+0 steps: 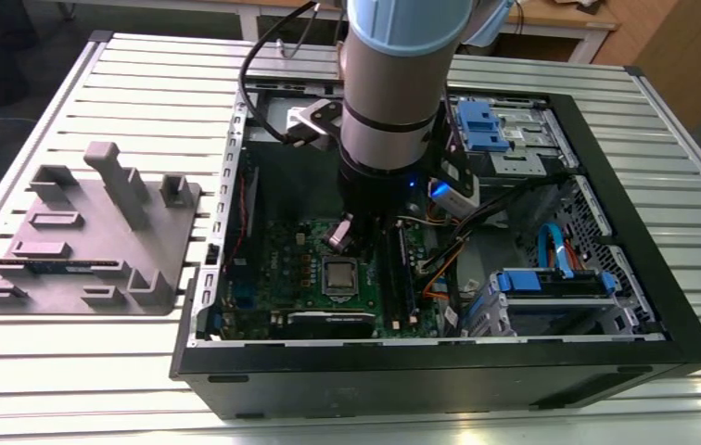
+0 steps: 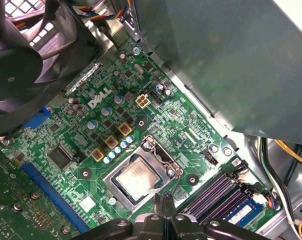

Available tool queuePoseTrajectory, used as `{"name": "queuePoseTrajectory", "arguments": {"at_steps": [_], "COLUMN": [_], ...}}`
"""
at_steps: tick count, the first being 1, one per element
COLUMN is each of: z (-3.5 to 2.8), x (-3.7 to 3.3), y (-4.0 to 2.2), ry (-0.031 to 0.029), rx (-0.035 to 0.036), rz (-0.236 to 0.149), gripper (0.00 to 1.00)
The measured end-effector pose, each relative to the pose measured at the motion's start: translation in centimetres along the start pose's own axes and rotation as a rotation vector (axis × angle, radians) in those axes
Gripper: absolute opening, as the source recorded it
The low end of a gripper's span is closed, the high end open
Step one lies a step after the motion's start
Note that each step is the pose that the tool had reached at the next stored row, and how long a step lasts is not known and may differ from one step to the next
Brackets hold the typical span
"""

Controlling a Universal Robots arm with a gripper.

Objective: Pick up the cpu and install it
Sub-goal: 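Install the first cpu locking lever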

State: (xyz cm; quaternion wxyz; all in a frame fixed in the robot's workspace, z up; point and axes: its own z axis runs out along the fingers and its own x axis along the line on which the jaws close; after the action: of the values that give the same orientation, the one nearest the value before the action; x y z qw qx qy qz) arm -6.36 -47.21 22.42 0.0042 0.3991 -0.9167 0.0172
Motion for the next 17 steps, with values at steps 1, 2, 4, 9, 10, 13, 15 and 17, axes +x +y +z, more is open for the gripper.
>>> {"name": "queuePoseTrajectory", "arguments": {"at_steps": [1,2,4,9,10,13,15,17], "z": [0.04,0.08,0.2,0.63,0.74,1.05,1.24,1.43], "x": [0.0,-0.01,-0.01,0.0,0.0,0.0,0.0,0.0], "y": [0.0,0.0,0.01,0.0,0.0,0.01,0.01,0.01], "ry": [-0.0002,-0.0002,-0.0002,0.0,0.0,0.0002,0.0004,0.0005], "rx": [-0.0001,-0.0001,-0.0001,-0.0001,-0.0002,-0.0003,-0.0004,-0.0004], "rz": [0.0,0.0,0.0,0.004,0.005,0.011,0.015,0.019], "gripper": [0.1,0.1,0.1,0.1,0.1,0.1,0.1,0.1]}}
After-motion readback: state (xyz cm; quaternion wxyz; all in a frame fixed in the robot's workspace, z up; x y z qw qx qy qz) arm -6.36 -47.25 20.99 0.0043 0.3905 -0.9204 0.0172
